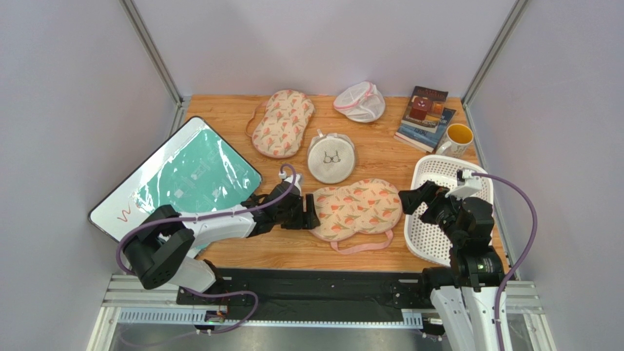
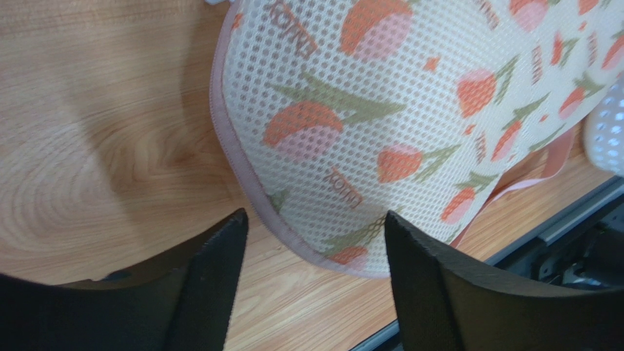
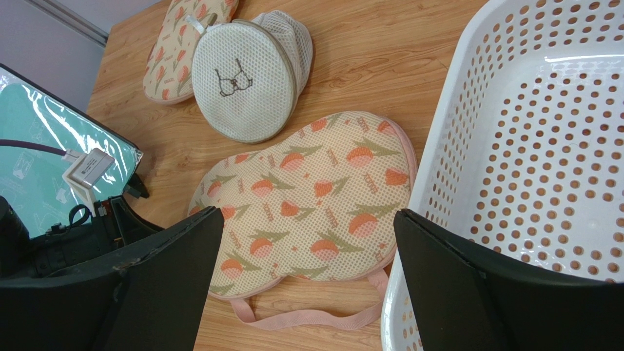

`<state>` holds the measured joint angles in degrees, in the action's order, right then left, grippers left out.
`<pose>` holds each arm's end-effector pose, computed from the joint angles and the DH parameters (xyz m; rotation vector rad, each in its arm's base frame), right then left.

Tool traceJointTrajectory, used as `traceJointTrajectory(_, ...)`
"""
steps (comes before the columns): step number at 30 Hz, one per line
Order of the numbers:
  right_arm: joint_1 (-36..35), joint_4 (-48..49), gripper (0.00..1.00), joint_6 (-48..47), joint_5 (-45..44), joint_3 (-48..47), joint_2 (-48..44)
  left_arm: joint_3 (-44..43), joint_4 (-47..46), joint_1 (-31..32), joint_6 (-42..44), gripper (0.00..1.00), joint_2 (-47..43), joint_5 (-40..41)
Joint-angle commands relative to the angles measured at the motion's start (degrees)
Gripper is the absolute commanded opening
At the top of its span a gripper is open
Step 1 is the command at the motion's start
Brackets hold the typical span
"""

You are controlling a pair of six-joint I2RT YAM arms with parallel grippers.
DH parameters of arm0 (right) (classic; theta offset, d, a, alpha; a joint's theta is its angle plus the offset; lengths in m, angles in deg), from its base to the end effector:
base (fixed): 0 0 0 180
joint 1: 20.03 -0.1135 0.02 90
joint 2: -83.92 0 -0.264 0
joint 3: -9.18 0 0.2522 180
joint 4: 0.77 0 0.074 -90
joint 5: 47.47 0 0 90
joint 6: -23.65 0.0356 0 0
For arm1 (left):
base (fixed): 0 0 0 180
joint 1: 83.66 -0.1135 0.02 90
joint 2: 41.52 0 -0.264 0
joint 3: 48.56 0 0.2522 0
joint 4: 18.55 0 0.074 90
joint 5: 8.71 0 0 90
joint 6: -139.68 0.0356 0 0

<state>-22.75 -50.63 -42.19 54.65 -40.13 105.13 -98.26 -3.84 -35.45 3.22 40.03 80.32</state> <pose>0.0969 0.0121 0.2875 0.2274 1.9638 0.5141 0.1800 -0.2023 0.1620 0.0473 2.5354 -0.7573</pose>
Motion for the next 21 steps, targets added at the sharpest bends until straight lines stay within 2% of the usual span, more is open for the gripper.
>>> traceJointTrajectory(1, -0.2, 2.8, 0.94, -0.7, 1.1, -0.3, -0.6, -0.8, -6.7, 0.5, -2.1, 0.66, 0.8, 0.9)
traceJointTrajectory(3, -0.3, 2.9, 0.94, -0.7, 1.2, -0.3, -0.5, -0.4, -8.1, 0.7, -2.5, 0.53, 1.2, 0.9)
traceJointTrajectory(4, -0.2, 3.0, 0.94, -0.7, 1.3, -0.2, -0.4, -0.5, -8.2, 0.7, -2.6, 0.40, 1.5, 0.8)
traceJointTrajectory(6, -0.2, 3.1, 0.94, -1.0, 2.0, -0.2, -0.3, -0.4, -8.3, 0.6, -2.8, 0.24, 1.6, 2.3)
traceJointTrajectory(7, -0.2, 3.7, 0.94, -1.0, 3.2, -0.1, -0.1, -0.3, -8.3, 0.6, -2.7, 0.12, 1.3, 2.5)
traceJointTrajectory(9, -0.2, 4.2, 0.93, -1.6, 4.7, 0.0, 0.1, 0.0, -7.3, 0.7, -2.2, 0.03, 0.6, 3.4)
traceJointTrajectory(10, -0.3, 4.9, 0.92, -1.6, 6.6, 0.0, 0.8, 0.2, -6.8, 0.7, -2.1, 0.00, -0.5, 4.0)
traceJointTrajectory(15, -0.6, 4.7, 0.86, -2.0, 9.3, -0.6, 4.2, 4.1, -3.5, 0.6, -2.1, 0.00, -6.7, 9.5)
traceJointTrajectory(18, -2.8, 4.4, 0.83, -2.1, 9.2, -1.4, 6.6, 9.5, -2.8, 0.6, -4.9, 0.00, -14.0, 13.7)
traceJointTrajectory(21, -8.9, 5.4, 0.83, -1.8, 6.1, -2.0, 9.6, 13.3, 1.4, 0.7, -6.7, 0.00, -22.9, 17.7)
